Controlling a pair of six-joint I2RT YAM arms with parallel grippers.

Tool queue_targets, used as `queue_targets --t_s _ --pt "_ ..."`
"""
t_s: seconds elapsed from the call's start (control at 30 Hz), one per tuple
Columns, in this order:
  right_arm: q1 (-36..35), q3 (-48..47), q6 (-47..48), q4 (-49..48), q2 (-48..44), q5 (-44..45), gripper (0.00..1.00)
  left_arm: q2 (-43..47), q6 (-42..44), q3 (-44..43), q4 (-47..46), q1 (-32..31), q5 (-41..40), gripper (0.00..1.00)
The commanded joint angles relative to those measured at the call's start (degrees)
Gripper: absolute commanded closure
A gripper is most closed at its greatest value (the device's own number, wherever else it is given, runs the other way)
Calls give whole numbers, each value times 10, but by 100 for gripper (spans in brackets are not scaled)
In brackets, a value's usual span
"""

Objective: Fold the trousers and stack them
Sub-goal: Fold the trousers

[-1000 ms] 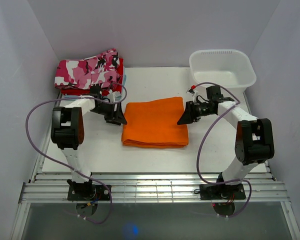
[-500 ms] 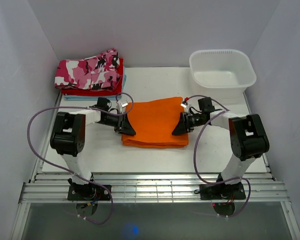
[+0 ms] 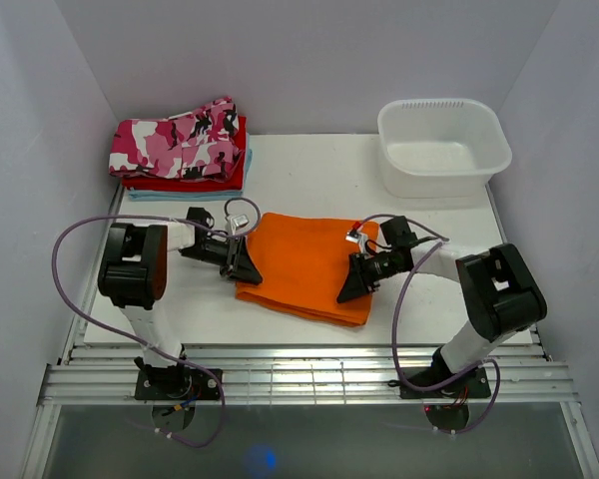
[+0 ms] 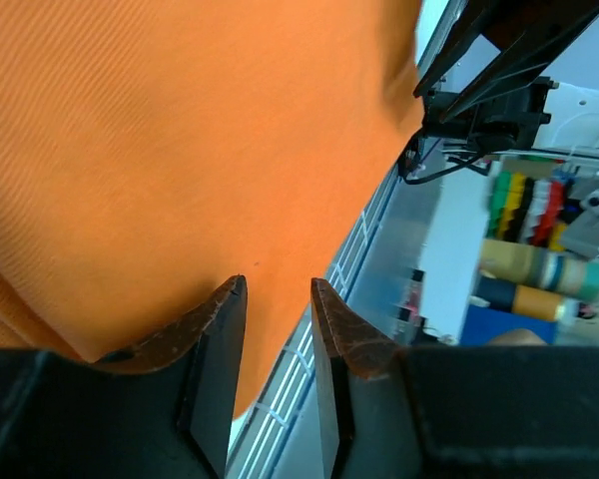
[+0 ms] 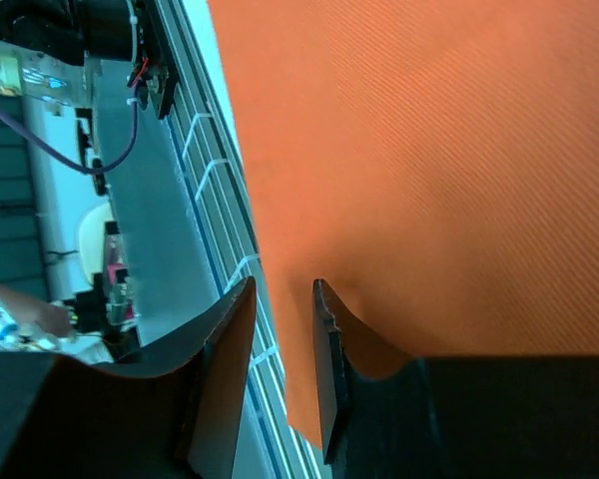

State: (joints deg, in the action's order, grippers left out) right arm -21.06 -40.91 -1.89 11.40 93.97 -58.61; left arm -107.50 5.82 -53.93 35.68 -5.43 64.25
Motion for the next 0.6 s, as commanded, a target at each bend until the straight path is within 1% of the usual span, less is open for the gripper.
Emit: queue_targets --t_s 0.0,0.03,0.07,0.1,0.13,0.17,0.2,0.27,0.3,0.33,0.37,0.43,0.47,0.5,0.53,0.57 --pt "14 -65 36 41 -67 30 64 78 59 -46 14 5 24 57" --pt "35 -105 32 35 -73 44 64 91 44 -55 1 4 29 54" --pt "47 -122 26 25 -74 62 64 95 -5 -68 -43 3 30 52" --pt "60 -136 23 0 -71 74 64 95 -33 -72 -72 2 26 50" --pt "78 -158 -1 -11 -64 84 63 88 -56 -76 -98 2 22 49" --pt "84 -167 -4 -20 -43 96 63 80 -88 -84 -147 -4 17 46" --pt "89 -175 -5 -30 -29 106 63 70 -123 -89 -169 -7 11 46" --pt "98 -189 -5 -44 20 117 63 23 -157 -106 -227 -15 -4 45" --pt "99 -191 -4 -50 37 125 64 3 -190 -114 -243 -18 -12 45" --pt "101 -192 -6 -73 54 130 64 -16 -201 -121 -256 -19 -25 45" --pt "101 -191 -10 -87 89 138 64 -54 -215 -129 -284 -20 -39 45" --pt "101 -190 -17 -111 124 149 65 -91 -251 -141 -304 -17 -68 45" --pt "102 -191 -21 -140 160 161 65 -110 -260 -146 -312 -12 -81 45" --pt "102 -196 -22 -146 175 167 65 -145 -267 -158 -312 -8 -85 45" --pt "102 -197 -22 -153 190 169 66 -160 -269 -165 -309 -4 -88 46" --pt "102 -202 -22 -157 209 183 66 -173 -263 -176 -287 -2 -91 46"
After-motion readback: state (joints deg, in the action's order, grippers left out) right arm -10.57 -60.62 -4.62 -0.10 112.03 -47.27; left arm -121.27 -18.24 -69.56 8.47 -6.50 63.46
